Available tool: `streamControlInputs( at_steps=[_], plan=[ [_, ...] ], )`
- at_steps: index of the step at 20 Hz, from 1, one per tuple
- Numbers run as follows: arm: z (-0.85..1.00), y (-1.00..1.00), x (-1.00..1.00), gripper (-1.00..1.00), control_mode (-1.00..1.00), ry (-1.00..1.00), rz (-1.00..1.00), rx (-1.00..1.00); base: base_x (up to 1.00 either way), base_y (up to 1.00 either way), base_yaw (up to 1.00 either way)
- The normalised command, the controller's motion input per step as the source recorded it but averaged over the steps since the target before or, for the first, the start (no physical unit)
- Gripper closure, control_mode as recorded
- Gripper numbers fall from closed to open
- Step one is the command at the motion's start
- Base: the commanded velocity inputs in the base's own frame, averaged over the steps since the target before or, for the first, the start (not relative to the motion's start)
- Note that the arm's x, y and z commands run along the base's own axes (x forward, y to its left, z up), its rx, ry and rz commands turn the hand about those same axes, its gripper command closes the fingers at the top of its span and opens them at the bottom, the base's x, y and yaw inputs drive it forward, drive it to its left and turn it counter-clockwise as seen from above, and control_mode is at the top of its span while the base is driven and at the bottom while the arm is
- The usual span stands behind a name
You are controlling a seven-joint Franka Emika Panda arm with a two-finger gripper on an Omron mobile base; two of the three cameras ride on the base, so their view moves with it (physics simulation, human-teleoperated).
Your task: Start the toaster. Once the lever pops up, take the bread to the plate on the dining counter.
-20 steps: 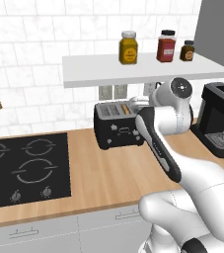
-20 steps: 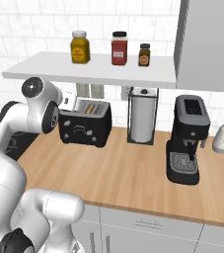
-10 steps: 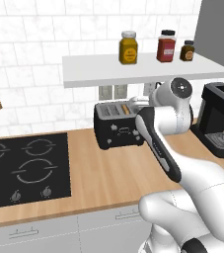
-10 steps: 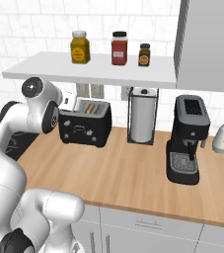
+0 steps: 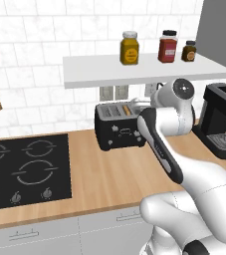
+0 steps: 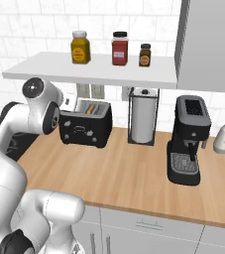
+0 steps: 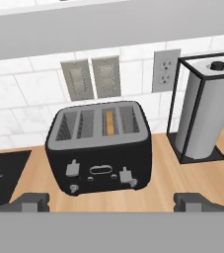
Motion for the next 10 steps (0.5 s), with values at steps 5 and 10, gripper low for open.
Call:
streamControlInputs(
  at_steps=[5, 10],
  plan=[
    [-0.02, -0.01, 0.00, -1.00, -1.00, 0.00, 0.00, 0.00, 0.00, 0.00, 0.00],
    [0.00, 0.00, 0.00, -1.00, -1.00, 0.00, 0.00, 0.00, 0.00, 0.00, 0.00]
  ],
)
